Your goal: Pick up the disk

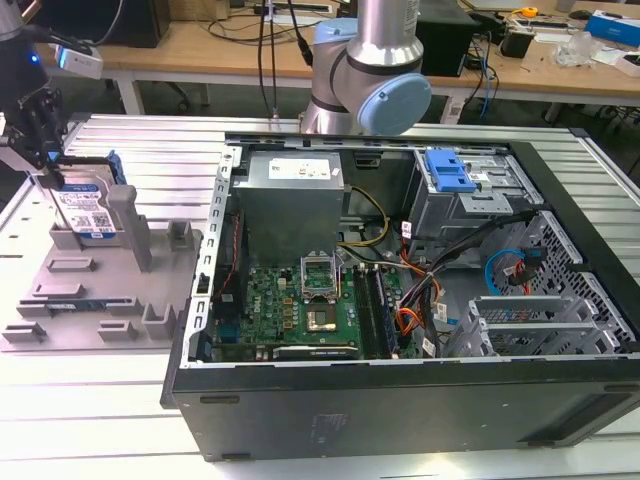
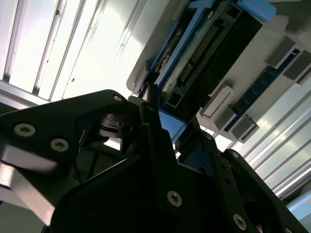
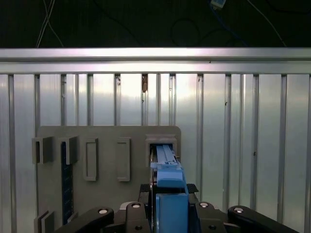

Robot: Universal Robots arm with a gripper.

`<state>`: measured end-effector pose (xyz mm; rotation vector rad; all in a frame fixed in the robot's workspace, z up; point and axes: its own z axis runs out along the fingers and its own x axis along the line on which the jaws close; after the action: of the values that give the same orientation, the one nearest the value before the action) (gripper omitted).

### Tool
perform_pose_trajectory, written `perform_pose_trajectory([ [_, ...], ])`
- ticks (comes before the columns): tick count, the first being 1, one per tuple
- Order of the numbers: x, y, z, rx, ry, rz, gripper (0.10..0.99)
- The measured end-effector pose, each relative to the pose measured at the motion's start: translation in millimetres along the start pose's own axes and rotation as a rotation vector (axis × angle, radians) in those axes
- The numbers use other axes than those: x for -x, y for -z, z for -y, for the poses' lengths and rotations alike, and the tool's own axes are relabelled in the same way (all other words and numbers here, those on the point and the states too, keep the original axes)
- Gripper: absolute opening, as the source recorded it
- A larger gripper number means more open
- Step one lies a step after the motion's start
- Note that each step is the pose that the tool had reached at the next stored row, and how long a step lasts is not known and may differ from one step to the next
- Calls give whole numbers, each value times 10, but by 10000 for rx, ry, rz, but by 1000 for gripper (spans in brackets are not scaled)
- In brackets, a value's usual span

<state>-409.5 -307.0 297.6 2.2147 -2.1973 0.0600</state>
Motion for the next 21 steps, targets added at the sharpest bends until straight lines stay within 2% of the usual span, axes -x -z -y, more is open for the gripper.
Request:
perform_pose_trajectory([
  [3, -1, 0, 0, -1, 0, 4, 365],
  [7, -2, 4, -1, 0, 1, 66, 365],
  [11, -5, 74, 1, -2, -1, 115, 365],
  [15, -14, 286, 3, -2, -2, 158, 365],
  [17, -23, 497, 6, -3, -2, 173, 365],
  [19, -30, 655, 8, -2, -2, 175, 365],
  [21, -34, 750, 9, -3, -2, 176, 365],
])
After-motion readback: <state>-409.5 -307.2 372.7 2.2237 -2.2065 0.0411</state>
